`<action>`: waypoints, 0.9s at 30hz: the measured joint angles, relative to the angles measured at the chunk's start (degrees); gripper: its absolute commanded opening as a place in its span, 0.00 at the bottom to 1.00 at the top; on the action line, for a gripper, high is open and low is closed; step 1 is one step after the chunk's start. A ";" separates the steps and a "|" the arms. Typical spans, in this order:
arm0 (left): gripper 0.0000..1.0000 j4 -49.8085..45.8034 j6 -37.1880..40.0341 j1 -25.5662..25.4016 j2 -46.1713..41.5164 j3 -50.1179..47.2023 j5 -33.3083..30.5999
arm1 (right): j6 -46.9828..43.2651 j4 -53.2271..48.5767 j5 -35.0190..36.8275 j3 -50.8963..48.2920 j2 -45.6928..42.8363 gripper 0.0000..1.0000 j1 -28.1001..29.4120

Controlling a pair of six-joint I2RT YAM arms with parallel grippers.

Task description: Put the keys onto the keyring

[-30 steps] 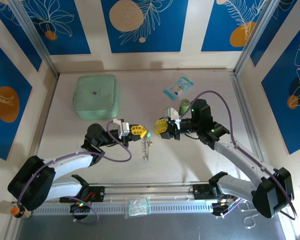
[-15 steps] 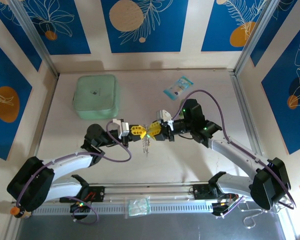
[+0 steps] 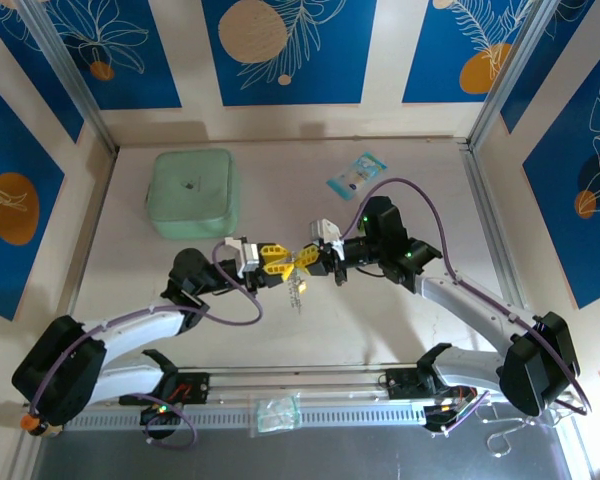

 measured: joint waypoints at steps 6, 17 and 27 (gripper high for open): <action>0.32 -22.34 9.57 -1.07 -6.08 4.94 -3.39 | -6.45 -9.68 5.88 4.42 0.00 0.00 1.20; 0.30 -44.30 20.02 -1.31 -7.63 10.34 -5.05 | -13.49 -22.03 17.09 11.19 1.70 0.00 5.51; 0.28 -44.48 19.34 -1.46 -7.34 11.23 -3.28 | -14.21 -25.92 22.25 13.16 4.20 0.00 7.30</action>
